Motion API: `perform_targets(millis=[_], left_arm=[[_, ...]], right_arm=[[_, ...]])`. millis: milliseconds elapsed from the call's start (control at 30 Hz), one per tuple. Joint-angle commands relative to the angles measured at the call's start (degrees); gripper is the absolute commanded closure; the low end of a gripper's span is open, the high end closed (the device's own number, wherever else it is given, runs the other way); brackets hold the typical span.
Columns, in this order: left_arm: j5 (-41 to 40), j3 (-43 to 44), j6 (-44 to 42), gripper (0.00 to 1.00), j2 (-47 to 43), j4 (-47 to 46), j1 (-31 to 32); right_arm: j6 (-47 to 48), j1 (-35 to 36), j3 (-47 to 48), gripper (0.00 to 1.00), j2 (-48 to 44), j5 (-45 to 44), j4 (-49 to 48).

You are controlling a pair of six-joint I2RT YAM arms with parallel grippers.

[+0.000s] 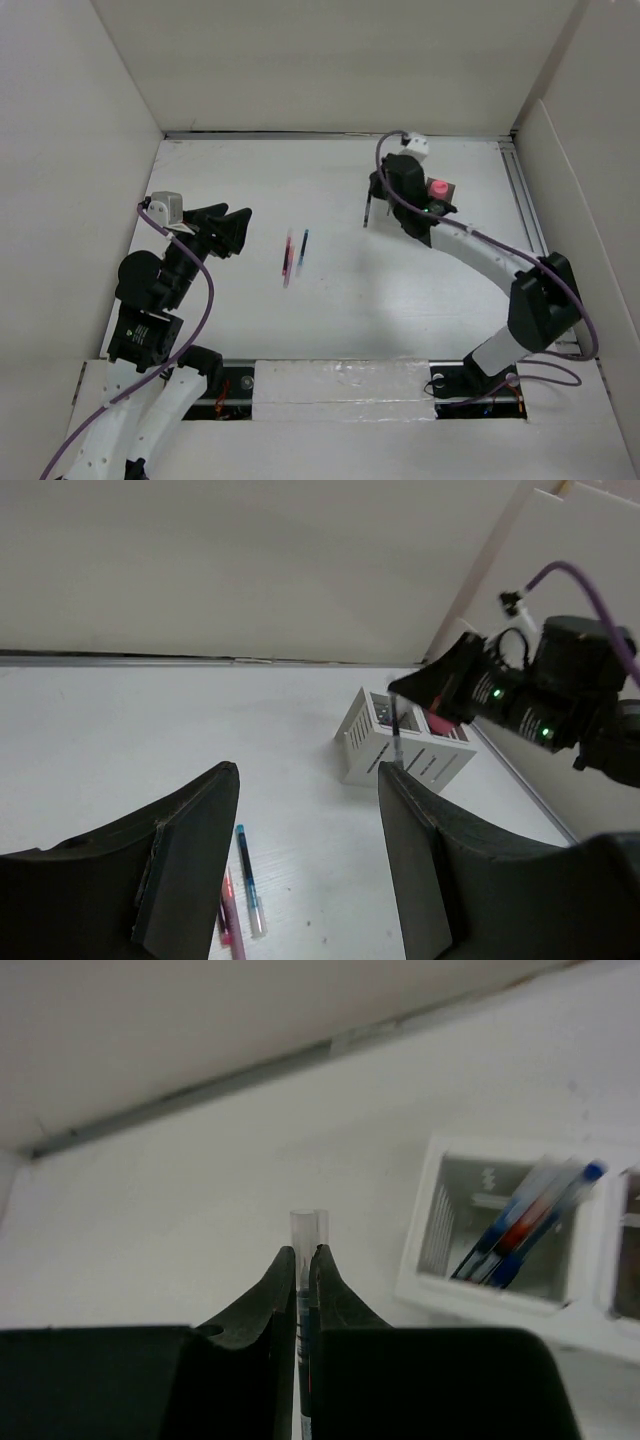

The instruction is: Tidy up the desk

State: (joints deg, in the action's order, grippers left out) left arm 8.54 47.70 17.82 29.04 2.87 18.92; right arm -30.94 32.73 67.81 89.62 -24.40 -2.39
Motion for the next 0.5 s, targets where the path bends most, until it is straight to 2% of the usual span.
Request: perform_targets(millis=[0,133,333,467], left_arm=[[0.25,0.37,-0.51,0.47,-0.65,-2.35,0.16],[0.96,0.38,-0.51,0.47,-0.65,-2.43,0.16],[0.61,0.46,-0.60,0.47,-0.82,-2.26,0.16],[0.08,0.55,-0.60,0.47,-0.30,-1.91,0.16]], right_arm=[[2.98,-4.58,1.62,1.00,-1.56,-7.40,-6.65],[5.88,-9.69,2.06,1.00,0.80,-13.20,-16.29],[10.28,-12.78,10.31,1.00,8.28,-17.06,-18.43],[14.50,-13.31,11.47,1.00,10.92,-20.24,-21.69]])
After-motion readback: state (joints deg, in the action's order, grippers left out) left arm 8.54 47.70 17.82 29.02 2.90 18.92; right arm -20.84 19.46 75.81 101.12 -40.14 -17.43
